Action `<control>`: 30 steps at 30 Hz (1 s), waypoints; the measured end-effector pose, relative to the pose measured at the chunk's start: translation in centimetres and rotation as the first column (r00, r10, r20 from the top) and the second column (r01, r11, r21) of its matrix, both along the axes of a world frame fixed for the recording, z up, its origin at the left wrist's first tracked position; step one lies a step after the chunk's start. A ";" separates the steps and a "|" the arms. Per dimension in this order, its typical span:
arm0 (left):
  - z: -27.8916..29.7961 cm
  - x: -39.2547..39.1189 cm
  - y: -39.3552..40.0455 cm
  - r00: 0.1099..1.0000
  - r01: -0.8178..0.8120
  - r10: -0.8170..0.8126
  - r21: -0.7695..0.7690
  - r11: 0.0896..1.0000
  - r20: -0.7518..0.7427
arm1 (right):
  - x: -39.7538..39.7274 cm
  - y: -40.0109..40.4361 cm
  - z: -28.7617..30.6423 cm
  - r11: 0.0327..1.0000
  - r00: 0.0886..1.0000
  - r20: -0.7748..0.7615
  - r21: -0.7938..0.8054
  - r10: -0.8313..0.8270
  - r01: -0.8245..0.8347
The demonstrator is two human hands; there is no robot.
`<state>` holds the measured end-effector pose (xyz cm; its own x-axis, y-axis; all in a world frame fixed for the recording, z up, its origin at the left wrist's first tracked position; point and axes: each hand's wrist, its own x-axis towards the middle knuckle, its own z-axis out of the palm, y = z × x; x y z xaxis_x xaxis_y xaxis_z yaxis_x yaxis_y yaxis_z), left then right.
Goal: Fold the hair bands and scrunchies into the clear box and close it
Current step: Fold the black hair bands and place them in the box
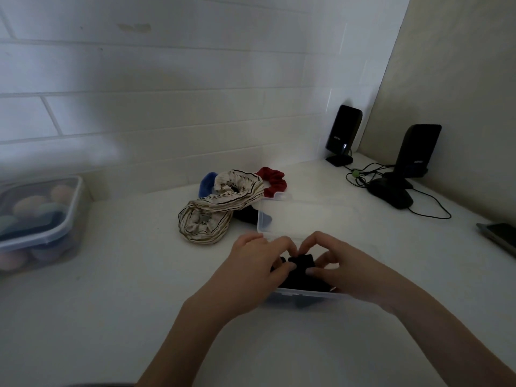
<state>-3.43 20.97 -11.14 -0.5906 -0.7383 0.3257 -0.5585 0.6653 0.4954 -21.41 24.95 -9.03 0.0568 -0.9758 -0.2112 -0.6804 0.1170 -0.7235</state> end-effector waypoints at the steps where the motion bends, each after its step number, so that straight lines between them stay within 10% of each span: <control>1: -0.1 0.0 -0.1 1.000 -0.003 0.004 -0.014 1.000 0.018 | 0.1 -0.1 -0.1 1.000 1.000 -0.005 0.003 0.006 -0.006; 10: -0.6 -0.2 -0.2 0.992 0.021 -0.012 -0.072 0.997 0.123 | 1.2 -1.4 -1.0 0.987 0.906 -0.417 -0.103 0.070 -0.123; 20: -0.6 -0.5 0.0 0.998 -0.001 0.005 -0.061 0.998 0.063 | -0.6 -1.5 0.7 0.975 0.972 -0.135 0.137 0.194 -0.176; 30: -0.6 -0.8 0.0 0.982 -0.025 0.035 -0.059 0.998 0.188 | 1.2 -1.8 0.4 0.985 0.835 -0.528 0.015 0.153 -0.171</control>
<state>-4.20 21.01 -11.71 -0.6233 -0.7403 0.2519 -0.6584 0.6706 0.3418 -20.17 23.19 -8.64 0.1040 -0.9691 -0.2236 -0.9663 -0.0453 -0.2532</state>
